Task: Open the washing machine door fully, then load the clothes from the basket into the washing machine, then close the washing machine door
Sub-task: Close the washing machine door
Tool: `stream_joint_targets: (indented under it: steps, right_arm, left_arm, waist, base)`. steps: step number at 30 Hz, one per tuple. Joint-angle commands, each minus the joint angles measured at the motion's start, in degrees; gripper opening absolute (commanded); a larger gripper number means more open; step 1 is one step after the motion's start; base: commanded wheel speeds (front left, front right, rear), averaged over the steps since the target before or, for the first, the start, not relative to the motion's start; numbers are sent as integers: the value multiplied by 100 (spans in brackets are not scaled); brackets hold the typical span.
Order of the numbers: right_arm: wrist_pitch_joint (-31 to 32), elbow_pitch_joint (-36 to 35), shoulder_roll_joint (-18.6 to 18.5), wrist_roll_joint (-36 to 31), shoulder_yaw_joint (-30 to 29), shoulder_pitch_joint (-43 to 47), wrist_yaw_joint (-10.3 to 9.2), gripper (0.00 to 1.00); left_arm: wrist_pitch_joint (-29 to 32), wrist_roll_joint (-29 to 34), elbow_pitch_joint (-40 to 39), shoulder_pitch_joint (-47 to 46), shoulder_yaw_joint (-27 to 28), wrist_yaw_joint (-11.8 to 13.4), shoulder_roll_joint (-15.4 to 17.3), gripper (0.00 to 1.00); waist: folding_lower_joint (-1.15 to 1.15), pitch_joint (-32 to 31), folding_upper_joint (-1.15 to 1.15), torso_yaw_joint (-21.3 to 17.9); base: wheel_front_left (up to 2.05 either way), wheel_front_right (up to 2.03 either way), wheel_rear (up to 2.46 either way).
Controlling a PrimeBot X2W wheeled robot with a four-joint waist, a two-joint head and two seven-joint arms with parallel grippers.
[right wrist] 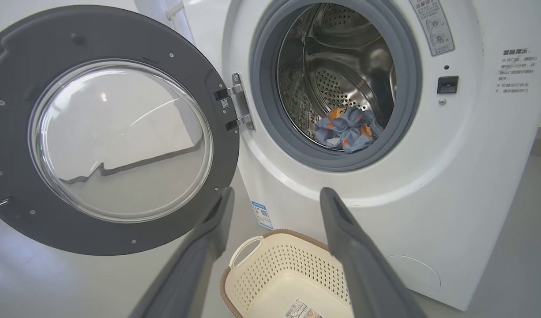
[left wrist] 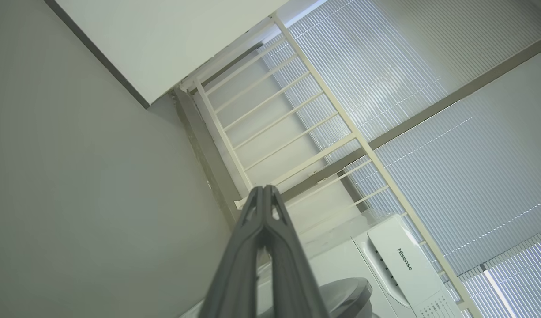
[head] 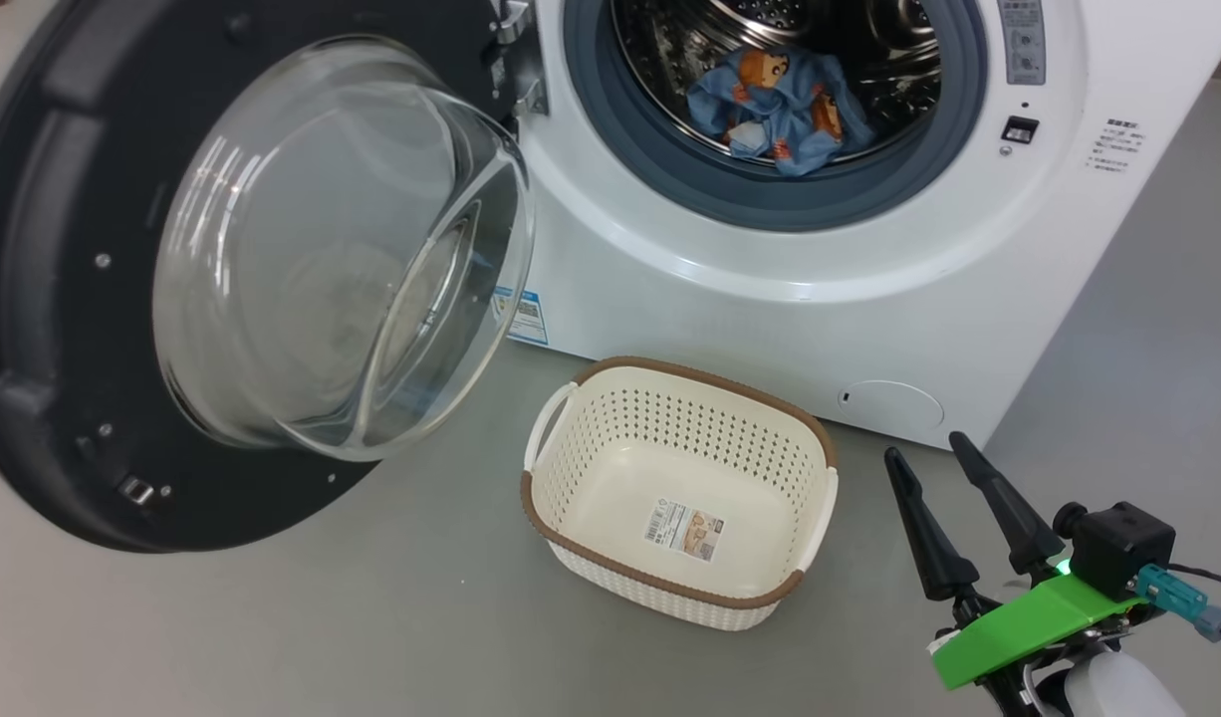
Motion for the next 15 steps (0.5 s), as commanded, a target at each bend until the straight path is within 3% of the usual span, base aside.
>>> stream_joint_targets:
  steps: [1, 7, 15]
  right_arm:
    - [-27, -141, -45, -42, 101, -203, 16, 100]
    - [-27, -193, -34, -49, 106, -244, 16, 100]
    - [-27, -184, -46, -49, 119, -262, 16, 100]
  left_arm:
    - [116, -41, -19, -194, 102, 47, 425, 0]
    - [670, -155, 463, -313, -52, 96, 537, 0]
    - [1201, -206, 743, -340, -338, 10, 430, 0]
  waist:
    - [0, 57, 0, -65]
    - [0, 116, 0, -163]
    - [0, 152, 0, -233]
  base:
    - [0, 0, 0]
    - [0, 0, 0]
    - [0, 0, 0]
